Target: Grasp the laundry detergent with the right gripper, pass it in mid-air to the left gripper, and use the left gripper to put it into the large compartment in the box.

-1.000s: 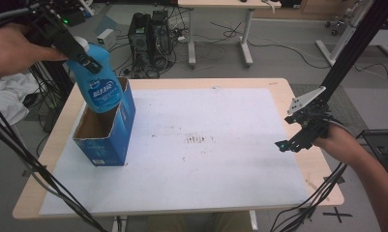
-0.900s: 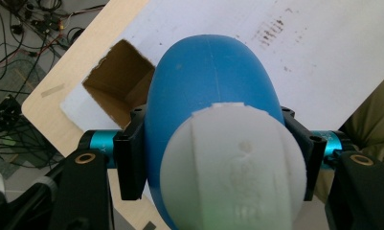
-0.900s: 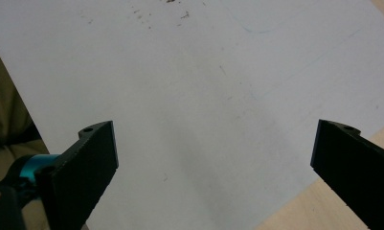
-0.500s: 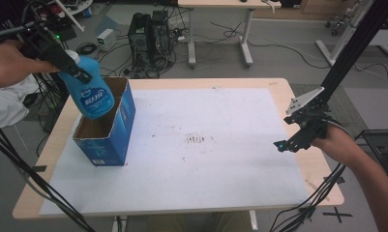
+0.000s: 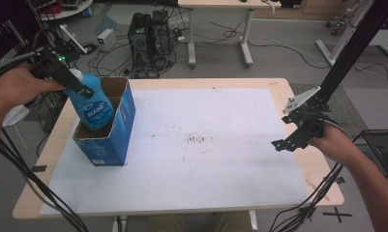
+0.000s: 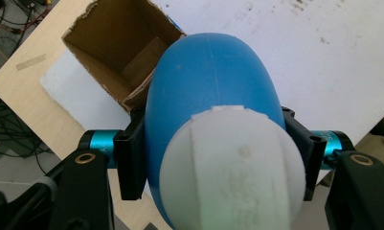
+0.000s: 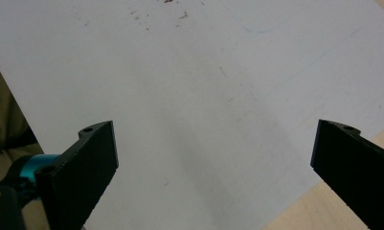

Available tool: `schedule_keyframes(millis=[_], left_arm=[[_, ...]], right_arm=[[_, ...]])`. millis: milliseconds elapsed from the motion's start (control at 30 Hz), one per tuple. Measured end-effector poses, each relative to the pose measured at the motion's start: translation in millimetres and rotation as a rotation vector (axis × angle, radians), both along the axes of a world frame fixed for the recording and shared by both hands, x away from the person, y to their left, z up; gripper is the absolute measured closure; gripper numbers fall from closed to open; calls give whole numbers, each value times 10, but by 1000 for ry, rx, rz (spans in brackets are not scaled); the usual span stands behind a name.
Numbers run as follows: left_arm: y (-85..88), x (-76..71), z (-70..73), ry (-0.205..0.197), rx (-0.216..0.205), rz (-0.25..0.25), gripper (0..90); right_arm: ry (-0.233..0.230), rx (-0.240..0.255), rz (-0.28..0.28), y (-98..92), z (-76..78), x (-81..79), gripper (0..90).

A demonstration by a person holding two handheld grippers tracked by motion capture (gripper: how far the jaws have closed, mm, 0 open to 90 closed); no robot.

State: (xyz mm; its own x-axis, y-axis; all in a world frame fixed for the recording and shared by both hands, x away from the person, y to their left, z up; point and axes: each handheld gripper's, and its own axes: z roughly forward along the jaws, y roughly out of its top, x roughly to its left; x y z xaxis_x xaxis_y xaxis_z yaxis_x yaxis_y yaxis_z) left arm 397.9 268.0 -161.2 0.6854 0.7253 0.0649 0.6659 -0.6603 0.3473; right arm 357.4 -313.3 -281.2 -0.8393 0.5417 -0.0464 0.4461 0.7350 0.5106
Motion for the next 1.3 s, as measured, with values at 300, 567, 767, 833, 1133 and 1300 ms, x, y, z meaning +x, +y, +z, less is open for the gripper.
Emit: schedule_keyframes(millis=[300,567,767,833,1133,1300], left_arm=[[-12,89,-467,38,25,-35,377],[-29,129,-797,56,21,-39,377],[10,158,-962,63,40,-44,377],[14,161,-1006,67,42,-47,377],[7,190,-1136,116,107,-104,377],[10,205,-1156,120,111,-111,376]], right_arm=[[10,2,-4,-7,-49,-11,12],[21,-1,-10,5,-72,-5,13],[29,-6,-5,15,-100,7,12],[36,-6,-12,17,-106,4,12],[38,-6,-10,27,-130,8,12],[43,-9,-6,34,-147,10,13]])
